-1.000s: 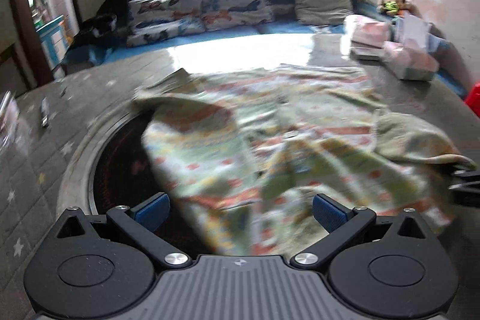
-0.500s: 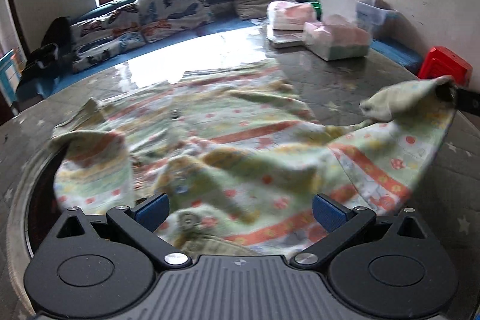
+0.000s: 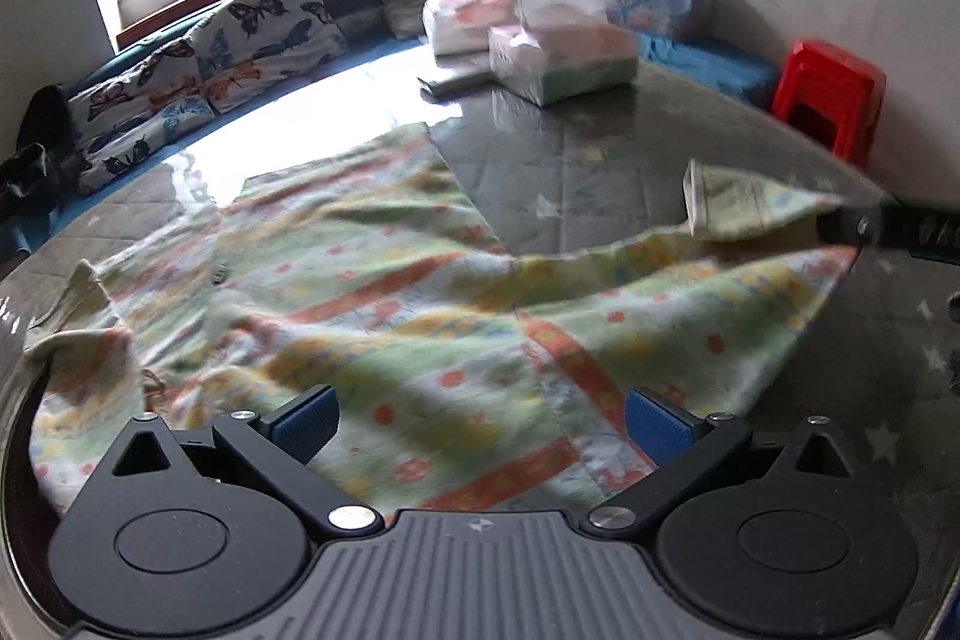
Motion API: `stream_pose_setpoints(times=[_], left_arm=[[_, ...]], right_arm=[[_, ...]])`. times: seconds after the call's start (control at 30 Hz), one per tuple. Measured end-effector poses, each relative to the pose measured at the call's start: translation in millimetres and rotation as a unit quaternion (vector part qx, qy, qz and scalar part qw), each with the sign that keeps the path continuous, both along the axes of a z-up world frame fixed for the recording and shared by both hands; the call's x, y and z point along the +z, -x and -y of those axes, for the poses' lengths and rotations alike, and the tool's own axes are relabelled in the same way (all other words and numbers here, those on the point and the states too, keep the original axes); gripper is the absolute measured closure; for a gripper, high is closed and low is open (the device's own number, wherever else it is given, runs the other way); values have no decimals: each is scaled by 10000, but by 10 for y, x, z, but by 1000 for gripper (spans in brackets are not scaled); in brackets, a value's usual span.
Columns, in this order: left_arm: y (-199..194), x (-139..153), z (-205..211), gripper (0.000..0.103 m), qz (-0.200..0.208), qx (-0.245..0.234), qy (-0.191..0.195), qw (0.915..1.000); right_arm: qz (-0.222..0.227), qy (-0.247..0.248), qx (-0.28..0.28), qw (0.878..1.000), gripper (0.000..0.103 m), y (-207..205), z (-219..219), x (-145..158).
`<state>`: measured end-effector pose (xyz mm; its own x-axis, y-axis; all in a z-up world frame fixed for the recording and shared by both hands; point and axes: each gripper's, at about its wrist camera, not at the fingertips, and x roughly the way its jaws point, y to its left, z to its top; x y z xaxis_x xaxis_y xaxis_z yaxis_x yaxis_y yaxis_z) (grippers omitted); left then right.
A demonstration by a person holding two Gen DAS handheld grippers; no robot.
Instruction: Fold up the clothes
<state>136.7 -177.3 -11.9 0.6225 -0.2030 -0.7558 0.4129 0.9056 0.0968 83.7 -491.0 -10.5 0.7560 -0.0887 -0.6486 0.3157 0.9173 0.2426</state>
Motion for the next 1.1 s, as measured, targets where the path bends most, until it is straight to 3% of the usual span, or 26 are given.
stream_pose_setpoints(times=[0.07,0.2,0.37,0.5,0.63,0.77,0.97,1.1], left_arm=[[-16,-85,54,0,-96,-49,-91,9999],[-2,-129,99,0,-102,-93,-91,9999],[10,-132,124,0,-94,-109,-95,9999],[10,-132,111,0,-124,-98,-66,9999],[3,-140,98,0,-160,-121,-4,9998],[1,-148,98,0,-164,-127,26,9998],[-10,-151,96,0,-190,-113,50,9997],[-10,-150,94,0,-204,-91,62,9997]], right_arm=[[-76,218,168,9996,0,17,-54,-27],[-66,1531,758,9853,0,37,-391,-59],[-166,1954,1025,9752,0,-182,-560,-108],[-49,2214,647,9730,0,-279,-466,-87],[137,1917,-258,9810,0,-173,-76,46],[110,2143,-315,9762,0,-82,-41,67],[188,1980,379,9793,0,-150,-193,59],[99,1417,902,9857,0,-374,-239,-4]])
